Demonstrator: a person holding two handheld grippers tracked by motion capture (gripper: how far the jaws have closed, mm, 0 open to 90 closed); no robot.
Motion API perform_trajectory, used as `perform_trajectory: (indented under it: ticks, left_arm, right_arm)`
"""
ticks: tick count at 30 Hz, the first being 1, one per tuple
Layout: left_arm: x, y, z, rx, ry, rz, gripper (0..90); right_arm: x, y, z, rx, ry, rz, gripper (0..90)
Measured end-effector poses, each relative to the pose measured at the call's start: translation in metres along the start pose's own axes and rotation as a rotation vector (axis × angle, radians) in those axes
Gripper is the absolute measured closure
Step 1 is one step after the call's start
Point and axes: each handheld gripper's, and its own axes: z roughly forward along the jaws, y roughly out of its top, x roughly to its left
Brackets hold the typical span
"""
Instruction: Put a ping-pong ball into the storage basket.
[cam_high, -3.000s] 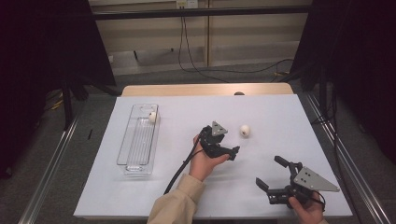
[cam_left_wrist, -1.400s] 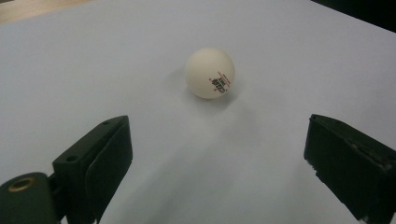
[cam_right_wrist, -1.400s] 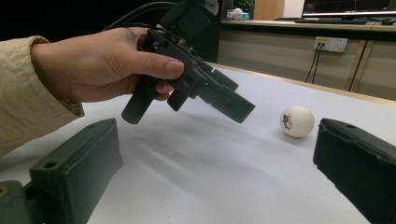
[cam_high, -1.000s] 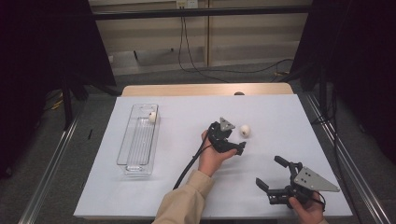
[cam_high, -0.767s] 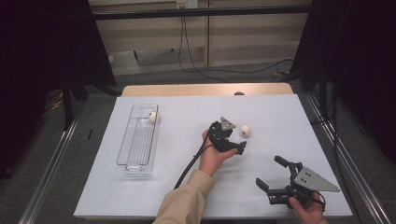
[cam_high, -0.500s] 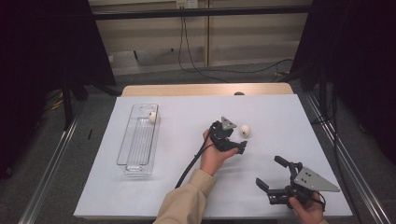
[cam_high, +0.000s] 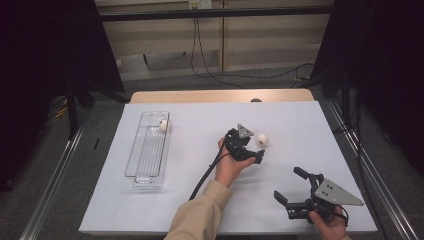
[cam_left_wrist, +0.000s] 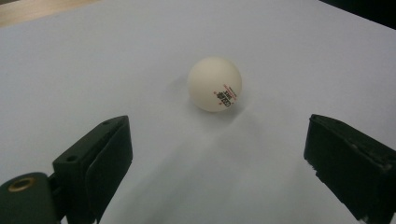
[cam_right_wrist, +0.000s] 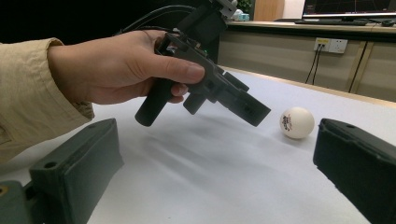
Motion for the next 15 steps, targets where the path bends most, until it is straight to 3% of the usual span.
perform_trajectory:
  ticks: [15]
  left_arm:
    - [-0.0010, 0.0020, 0.0070, 0.013, 0.004, 0.008, 7.9]
  right_arm:
    - [-0.0004, 0.0003, -0.0006, -0.001, 0.000, 0.000, 0.3]
